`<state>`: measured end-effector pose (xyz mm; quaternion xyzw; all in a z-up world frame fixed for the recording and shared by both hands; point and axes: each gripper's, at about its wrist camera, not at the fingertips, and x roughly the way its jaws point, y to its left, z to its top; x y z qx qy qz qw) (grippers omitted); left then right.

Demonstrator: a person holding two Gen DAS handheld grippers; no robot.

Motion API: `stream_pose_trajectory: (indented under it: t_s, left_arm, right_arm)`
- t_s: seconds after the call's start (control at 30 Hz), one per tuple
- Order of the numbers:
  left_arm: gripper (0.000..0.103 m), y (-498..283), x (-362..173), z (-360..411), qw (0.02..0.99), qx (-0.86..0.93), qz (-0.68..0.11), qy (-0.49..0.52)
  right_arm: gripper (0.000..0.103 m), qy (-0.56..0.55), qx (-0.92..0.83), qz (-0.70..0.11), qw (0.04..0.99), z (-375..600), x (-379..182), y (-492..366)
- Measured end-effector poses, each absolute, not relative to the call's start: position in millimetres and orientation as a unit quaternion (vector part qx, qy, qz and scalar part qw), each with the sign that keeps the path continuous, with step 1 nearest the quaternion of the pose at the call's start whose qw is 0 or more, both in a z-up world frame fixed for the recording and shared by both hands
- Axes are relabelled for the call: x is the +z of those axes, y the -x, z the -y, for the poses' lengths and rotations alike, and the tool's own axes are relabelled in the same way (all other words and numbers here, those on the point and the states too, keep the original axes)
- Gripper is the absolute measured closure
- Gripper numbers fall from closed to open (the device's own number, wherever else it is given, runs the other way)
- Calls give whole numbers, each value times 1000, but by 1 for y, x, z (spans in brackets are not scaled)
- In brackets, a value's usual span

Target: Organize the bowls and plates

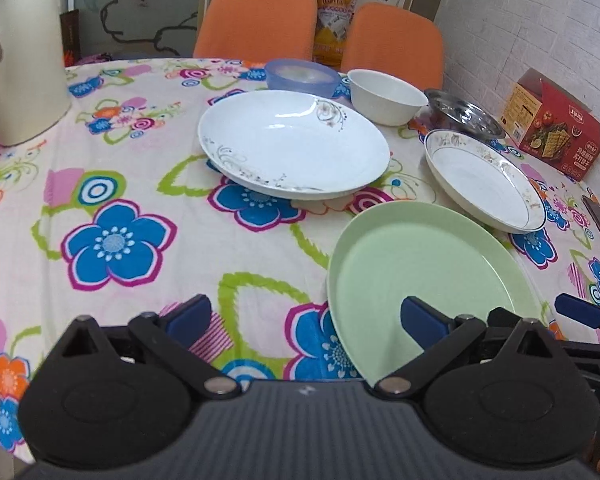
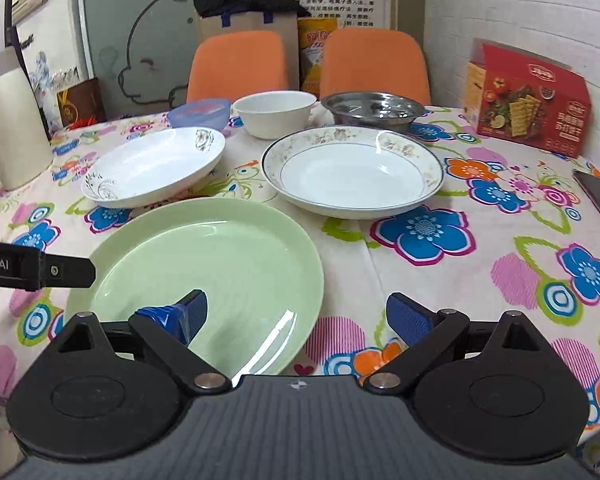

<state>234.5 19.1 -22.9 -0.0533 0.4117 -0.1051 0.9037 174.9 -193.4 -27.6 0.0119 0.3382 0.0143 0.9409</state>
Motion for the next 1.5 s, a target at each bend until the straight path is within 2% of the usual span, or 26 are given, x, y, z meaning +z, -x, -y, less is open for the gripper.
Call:
stream_pose_trajectory:
  t_s: [0.07,0.23,0.43,0.57,0.67,0.73,0.8,1.0,1.5]
  left_arm:
    - [12,-245,-30,-16,897,-114,-423,52]
    - [11,-251,-33,-1,902,-130,-412,13]
    - [10,-247,-39,10,904,-159,-395,-37]
    - [14,-247,-40,11,905,-175,-385,-39]
    - [22,-246,-38,11,906,-185,-379,-40]
    - [37,-244,-36,12,905,-194,-376,-37]
    - [45,-240,-35,16,904,-204,-373,-40]
    - [56,-239,-31,21,904,-187,-385,-15]
    - [56,-220,-22,-87,908,-89,-408,28]
  right_arm:
    - [19,-4,24,-352,936,191,-33,-183]
    - [18,-6,44,-352,935,187,-36,-188]
    - [17,1,49,-306,951,188,-44,-177]
    - [17,-2,47,-322,946,182,-40,-182]
    - [19,17,68,-313,947,177,-40,-181]
    - [17,7,86,-314,946,179,-42,-180]
    - [18,10,86,-311,947,178,-42,-179]
    - [18,19,60,-312,948,165,-38,-178]
    - [17,23,156,-302,940,77,-31,-179]
